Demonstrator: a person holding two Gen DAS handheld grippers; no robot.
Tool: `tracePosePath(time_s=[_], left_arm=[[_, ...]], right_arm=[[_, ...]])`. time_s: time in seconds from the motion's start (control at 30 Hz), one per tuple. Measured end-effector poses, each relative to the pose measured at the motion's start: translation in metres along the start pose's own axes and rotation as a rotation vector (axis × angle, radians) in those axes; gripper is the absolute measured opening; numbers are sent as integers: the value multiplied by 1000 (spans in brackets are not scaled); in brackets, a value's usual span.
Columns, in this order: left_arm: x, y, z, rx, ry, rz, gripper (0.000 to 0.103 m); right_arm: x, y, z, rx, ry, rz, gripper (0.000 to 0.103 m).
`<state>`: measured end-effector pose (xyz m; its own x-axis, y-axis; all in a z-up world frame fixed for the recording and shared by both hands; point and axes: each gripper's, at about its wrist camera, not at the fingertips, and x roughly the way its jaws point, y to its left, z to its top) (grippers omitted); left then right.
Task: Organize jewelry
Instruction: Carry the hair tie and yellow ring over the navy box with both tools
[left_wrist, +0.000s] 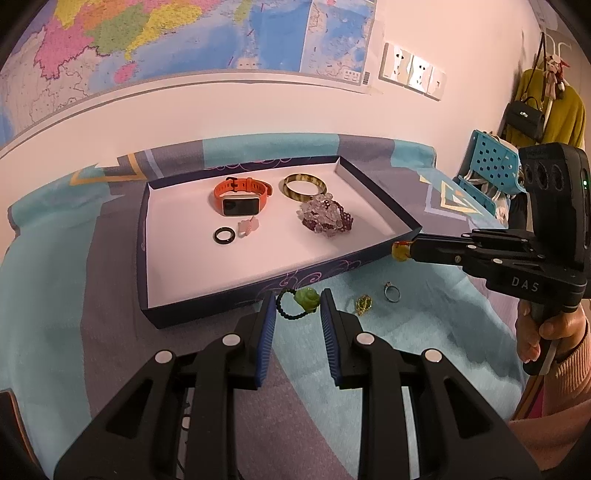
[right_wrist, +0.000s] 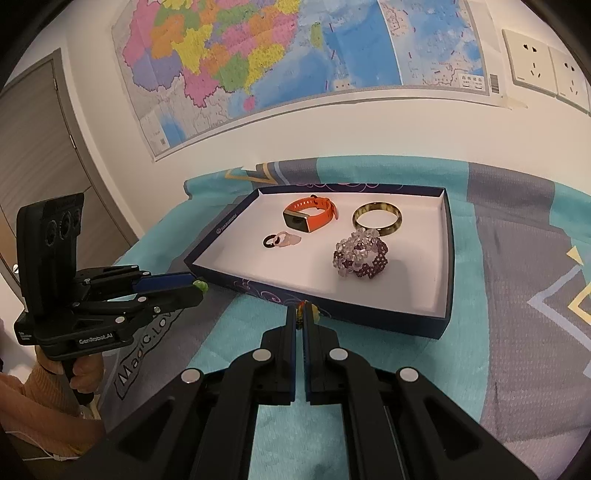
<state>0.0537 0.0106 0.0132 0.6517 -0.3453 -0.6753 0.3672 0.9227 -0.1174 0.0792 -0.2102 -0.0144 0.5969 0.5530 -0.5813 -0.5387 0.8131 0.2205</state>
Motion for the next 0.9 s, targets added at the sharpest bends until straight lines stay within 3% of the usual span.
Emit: tracePosePath(time_s=[0.9], left_arm=[[14, 12, 22, -23, -17, 12, 25]], right_arm=[[14, -6, 27, -27, -12, -16, 2]])
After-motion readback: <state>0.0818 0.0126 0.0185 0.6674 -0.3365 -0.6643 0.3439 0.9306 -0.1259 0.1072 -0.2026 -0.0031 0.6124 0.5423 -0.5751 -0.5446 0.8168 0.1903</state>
